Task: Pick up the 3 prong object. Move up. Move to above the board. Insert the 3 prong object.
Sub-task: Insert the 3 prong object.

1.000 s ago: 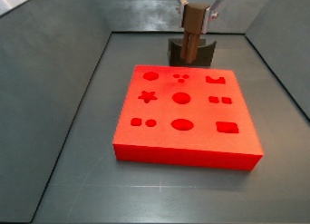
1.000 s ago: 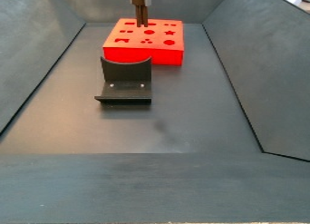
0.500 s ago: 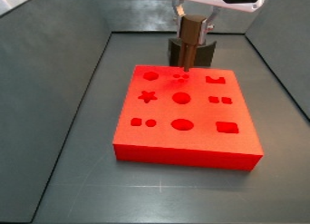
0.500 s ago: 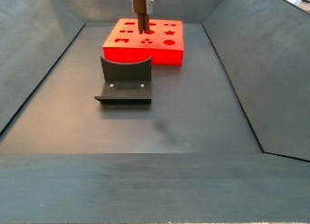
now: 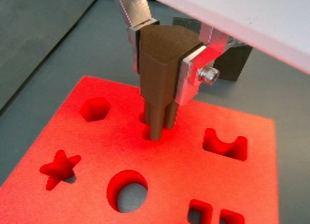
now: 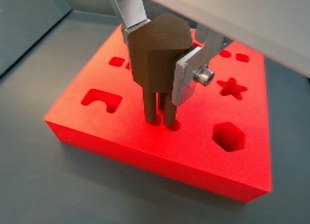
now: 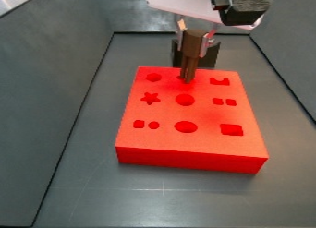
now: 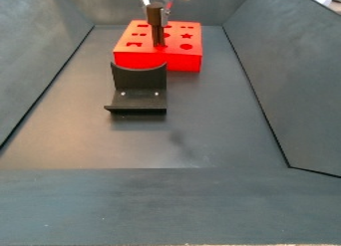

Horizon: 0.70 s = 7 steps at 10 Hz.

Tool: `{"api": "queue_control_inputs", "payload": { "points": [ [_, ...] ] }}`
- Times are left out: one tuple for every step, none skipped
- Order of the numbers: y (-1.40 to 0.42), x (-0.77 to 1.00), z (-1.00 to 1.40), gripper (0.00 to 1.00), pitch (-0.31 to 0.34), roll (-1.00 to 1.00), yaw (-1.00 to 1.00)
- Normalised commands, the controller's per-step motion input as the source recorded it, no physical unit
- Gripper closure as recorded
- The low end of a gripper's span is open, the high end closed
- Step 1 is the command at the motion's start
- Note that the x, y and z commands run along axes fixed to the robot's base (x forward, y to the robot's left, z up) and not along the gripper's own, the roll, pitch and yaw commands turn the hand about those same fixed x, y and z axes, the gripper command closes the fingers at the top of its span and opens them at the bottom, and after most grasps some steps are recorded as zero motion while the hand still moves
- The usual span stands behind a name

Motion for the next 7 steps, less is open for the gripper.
{"api": "queue_control_inputs", "payload": {
  "points": [
    [-0.02, -0.31, -0.64, 1.0, -0.073, 0.12, 0.12],
    [-0.08, -0.07, -0.74, 1.0, -0.126, 0.0, 0.09],
    [-0.09, 0.02, -0.78, 1.0, -0.159, 0.0, 0.04],
    [-0.08, 0.05, -0.78, 1.0, -0.126, 0.02, 0.03],
    [-0.08, 0.02, -0.76, 1.0, -0.1, 0.07, 0.04],
    [0.0, -0.07, -0.05, 1.0, -0.034, 0.0, 0.0],
    [0.0, -0.02, 0.0, 1.0, 0.003, 0.02, -0.01]
  ]
}}
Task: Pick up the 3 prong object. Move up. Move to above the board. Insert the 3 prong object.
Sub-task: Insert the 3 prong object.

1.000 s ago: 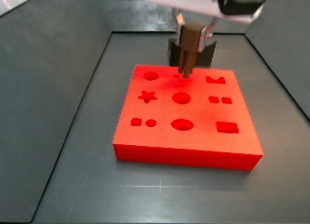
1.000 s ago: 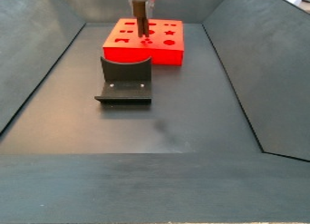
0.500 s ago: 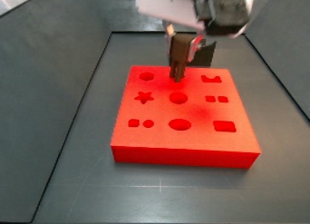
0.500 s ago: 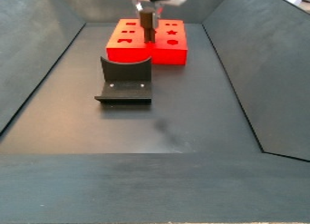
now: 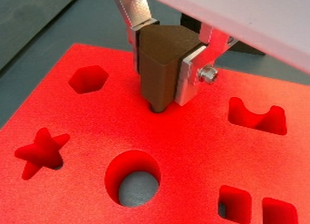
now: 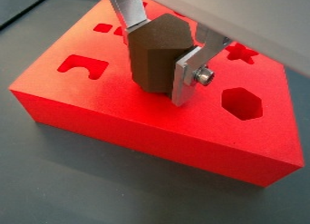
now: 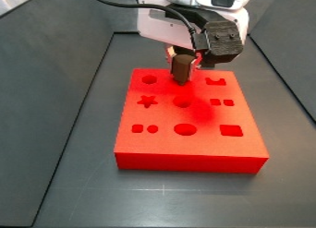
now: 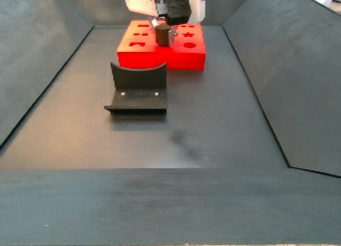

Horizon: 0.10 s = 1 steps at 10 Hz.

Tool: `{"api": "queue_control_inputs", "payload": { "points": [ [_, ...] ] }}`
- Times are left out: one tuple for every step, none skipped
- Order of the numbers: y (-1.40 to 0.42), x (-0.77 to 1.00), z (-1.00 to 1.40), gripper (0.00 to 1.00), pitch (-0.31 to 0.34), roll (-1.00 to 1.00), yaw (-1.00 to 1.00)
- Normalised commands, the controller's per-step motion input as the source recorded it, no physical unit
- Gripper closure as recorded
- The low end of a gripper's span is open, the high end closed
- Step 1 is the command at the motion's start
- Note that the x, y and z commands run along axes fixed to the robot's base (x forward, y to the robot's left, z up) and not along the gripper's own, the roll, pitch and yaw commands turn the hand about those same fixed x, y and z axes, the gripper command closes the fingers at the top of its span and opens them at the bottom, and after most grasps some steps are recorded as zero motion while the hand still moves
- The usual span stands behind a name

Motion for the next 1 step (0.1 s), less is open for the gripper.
{"api": "queue_control_inputs", "payload": {
  "points": [
    [0.0, 0.0, 0.0, 1.0, 0.0, 0.0, 0.0]
  ]
}}
